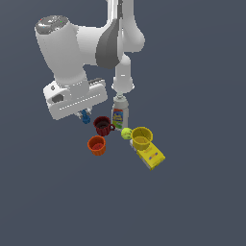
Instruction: Pick up a designated object from a clutter of objects.
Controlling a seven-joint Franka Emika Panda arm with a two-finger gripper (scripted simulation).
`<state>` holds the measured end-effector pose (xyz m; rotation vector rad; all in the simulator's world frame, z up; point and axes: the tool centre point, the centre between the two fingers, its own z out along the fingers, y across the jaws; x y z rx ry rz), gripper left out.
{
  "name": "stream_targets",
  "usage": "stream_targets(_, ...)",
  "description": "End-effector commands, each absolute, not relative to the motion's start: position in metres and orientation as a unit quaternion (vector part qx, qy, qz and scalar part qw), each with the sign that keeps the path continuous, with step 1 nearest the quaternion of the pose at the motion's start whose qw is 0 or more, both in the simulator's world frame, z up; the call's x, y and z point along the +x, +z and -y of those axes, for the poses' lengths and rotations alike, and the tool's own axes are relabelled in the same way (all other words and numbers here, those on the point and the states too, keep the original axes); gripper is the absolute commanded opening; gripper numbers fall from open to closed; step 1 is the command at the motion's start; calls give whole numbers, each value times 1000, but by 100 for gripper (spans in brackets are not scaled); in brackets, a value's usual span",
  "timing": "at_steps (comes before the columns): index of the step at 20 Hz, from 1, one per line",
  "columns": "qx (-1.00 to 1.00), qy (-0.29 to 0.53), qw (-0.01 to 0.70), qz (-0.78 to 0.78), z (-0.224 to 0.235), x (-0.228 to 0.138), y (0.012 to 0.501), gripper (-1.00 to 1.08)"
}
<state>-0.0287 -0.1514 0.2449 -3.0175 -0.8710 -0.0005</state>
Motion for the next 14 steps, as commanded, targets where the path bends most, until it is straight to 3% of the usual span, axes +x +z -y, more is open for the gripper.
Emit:
stream_targets(1,-961,0,0,277,151,-42,265,-100)
stream_targets(14,-961,0,0,277,150,-110,373,-100)
